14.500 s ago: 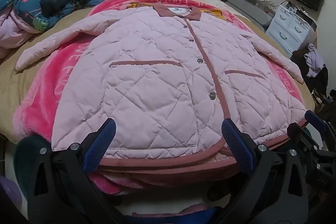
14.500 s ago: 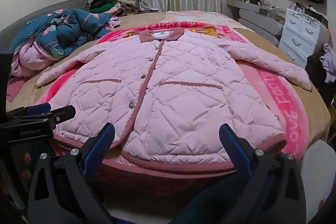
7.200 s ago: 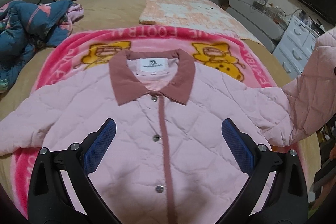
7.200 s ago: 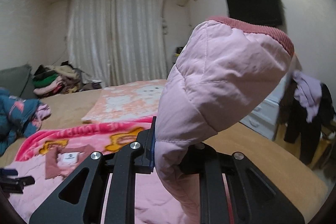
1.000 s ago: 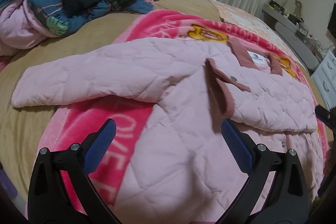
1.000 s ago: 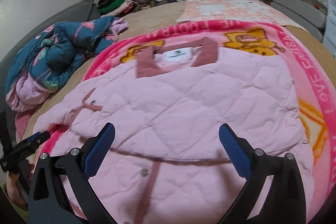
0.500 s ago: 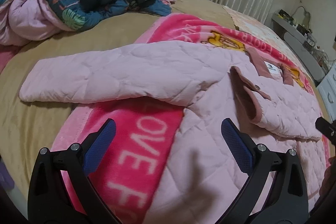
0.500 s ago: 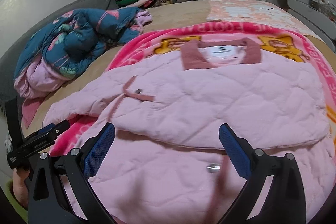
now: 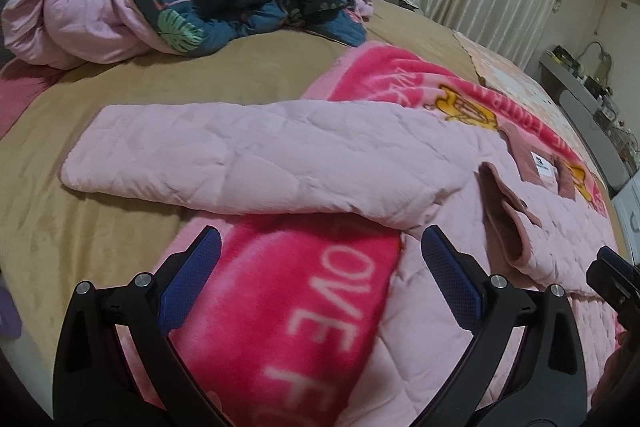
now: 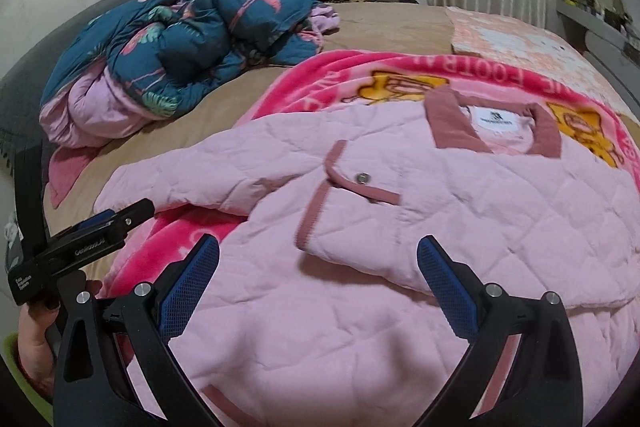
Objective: Fold large clothes
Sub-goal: 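Open the left tool and move it to the other sleeve cuff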
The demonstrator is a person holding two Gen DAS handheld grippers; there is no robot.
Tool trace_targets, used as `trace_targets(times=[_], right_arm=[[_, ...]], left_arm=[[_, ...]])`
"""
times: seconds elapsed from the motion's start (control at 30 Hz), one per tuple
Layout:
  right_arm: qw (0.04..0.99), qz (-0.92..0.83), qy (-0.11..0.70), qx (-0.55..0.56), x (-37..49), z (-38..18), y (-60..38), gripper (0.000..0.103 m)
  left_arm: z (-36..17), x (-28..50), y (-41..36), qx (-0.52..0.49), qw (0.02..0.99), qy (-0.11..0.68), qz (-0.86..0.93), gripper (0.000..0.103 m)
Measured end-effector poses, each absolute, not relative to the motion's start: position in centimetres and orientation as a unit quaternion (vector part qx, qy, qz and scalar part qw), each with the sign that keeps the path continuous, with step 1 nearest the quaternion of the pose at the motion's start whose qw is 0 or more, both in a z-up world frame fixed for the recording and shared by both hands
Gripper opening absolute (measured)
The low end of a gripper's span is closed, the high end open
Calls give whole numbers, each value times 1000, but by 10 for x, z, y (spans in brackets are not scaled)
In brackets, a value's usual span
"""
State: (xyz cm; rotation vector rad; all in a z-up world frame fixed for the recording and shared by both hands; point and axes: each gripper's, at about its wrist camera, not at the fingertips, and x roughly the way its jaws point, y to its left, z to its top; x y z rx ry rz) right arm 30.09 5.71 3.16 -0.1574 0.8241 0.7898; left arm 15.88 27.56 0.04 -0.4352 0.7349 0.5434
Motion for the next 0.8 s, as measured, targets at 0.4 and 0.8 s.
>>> trace_targets(times=[0.4,0.8], right_arm=[[827,400,382,-101,290,40,106,99],[812,419,384,-135,278,30,145,99]], left_arm=[[-4,145,321,-255,853,346,295,94],[-19,138,376,-283,815,352,363,94]])
